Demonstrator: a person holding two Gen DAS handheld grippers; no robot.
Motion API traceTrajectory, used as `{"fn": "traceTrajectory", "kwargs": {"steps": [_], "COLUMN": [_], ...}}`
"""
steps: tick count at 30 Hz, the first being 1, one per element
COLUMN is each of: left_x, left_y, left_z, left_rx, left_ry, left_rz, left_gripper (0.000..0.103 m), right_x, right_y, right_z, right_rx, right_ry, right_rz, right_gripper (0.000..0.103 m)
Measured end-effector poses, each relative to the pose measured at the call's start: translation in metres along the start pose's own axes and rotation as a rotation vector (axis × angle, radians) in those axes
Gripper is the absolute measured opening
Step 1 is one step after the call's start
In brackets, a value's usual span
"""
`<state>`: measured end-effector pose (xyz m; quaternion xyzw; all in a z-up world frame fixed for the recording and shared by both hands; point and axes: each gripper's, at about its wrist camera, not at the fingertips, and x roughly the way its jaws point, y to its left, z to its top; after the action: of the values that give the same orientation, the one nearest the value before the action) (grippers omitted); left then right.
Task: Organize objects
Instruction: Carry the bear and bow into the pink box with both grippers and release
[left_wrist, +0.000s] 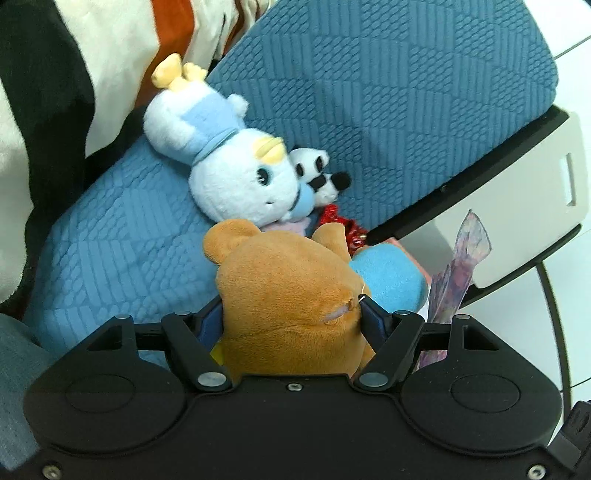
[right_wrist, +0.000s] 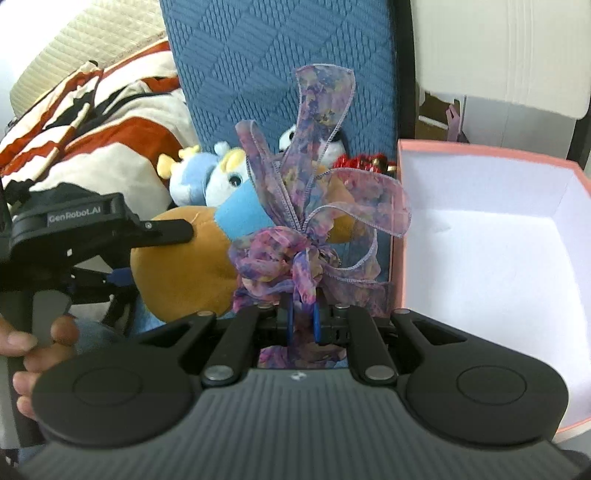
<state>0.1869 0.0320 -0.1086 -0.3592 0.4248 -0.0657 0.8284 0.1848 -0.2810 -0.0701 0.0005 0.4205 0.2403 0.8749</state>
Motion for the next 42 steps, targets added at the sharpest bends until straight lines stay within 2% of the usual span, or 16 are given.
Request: {"fn": "traceTrajectory", "kwargs": {"steps": [7,15,19,27,29,30,31,32,35,38,42], "left_x": [-0.008,-0.011,-0.008,0.017,0.025,0.030,0.036,0.044,0.062,0.074,0.083], "left_y": [-0.033,-0.084,-0.110,-0.154,-0.161,-0.165,-0.168,-0.171,-0.176,-0.178,-0.173], "left_z": [0.009,0.014,0.012,-0.005,-0.012,-0.016,-0.019,-0.024,-0.043,-0.064,-0.083], "left_rx": [0.005,0.062,0.085,0.115,0.118,0.119,0.120,0.122,0.144,0.204,0.236], "left_ry": [0.005,-0.002,-0.010,0.019,0.033,0.044,0.050,0.069,0.118,0.132,0.147], "left_rz": [-0.019,-0.049,-0.071,-0.097,-0.105,-0.112,-0.122,-0.135,-0.124,-0.077,-0.044], "left_gripper": [0.071,0.071,0.071,0.068,0.062,0.056,0.044,0.041,0.041,0.042,0.042], "right_x": [-0.024,-0.055,-0.067,-0.086,-0.090,-0.090,-0.090,-0.089,-0.080,-0.068,-0.046], "right_y": [-0.011,-0.035,-0.048,-0.094,-0.108,-0.113,-0.121,-0.129,-0.150,-0.173,-0.195], "right_z": [0.026,0.049,0.053,0.040,0.033,0.031,0.028,0.024,0.013,-0.002,-0.022], "right_rx": [0.017,0.020,0.012,0.048,0.056,0.062,0.072,0.081,0.103,0.136,0.179], "right_ry": [-0.029,-0.078,-0.114,-0.145,-0.155,-0.158,-0.159,-0.159,-0.147,-0.114,-0.067], "right_rz": [0.010,0.014,-0.016,-0.069,-0.092,-0.100,-0.105,-0.111,-0.150,-0.169,-0.171], "right_gripper": [0.013,0.013,0.013,0.013,0.013,0.013,0.013,0.013,0.013,0.013,0.013]}}
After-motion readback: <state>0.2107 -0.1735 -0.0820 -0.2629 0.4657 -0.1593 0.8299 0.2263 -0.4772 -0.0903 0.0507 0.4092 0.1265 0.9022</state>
